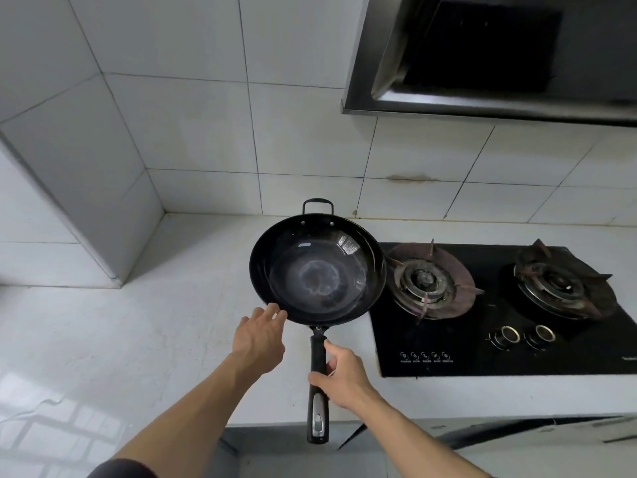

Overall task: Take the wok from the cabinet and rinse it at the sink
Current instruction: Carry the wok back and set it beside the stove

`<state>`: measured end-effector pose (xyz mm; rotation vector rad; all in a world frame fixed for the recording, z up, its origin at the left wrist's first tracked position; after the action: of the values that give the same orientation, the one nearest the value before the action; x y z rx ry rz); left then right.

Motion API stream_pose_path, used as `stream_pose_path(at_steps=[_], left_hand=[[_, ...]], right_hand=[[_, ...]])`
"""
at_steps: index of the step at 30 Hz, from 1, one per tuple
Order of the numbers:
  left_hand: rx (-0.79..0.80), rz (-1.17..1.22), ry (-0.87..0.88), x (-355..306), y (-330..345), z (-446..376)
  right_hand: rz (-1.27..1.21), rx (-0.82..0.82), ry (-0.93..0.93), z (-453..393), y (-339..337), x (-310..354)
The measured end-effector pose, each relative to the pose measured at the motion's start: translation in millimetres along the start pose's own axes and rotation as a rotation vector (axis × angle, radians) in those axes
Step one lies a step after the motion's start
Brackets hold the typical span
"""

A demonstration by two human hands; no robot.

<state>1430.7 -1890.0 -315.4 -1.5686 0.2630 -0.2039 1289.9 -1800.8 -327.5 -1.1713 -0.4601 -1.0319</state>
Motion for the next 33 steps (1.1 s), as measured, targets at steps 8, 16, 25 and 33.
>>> stream_pose_path(at_steps=[8, 16, 25, 33], left_hand=[[-0.053, 0.063, -0.005, 5, 7, -8], [-0.117, 0.130, 0.001, 9, 7, 17], [-0.101, 0.198, 0.016, 5, 1, 16], [-0.095, 0.182, 0.016, 3, 1, 20]], right_hand=[[-0.001, -0.018, 0.031, -12, -8, -2], [-0.046, 0.004, 0.053, 7, 4, -16], [-0.029, -0.027, 0.045, 1, -3, -20], [-0.026, -0.024, 0.050, 3, -5, -22]])
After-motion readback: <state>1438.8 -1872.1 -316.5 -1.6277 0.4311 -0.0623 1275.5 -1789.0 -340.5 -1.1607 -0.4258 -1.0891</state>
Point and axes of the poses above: each hand's wrist, its own z-axis away from the middle knuckle, its own y-axis out of the palm, x = y × z, the point moved 10 cm from there along -z, towards the middle knuckle, and after that the axes turned 11 degrees about -x, right-handed, at the moved point
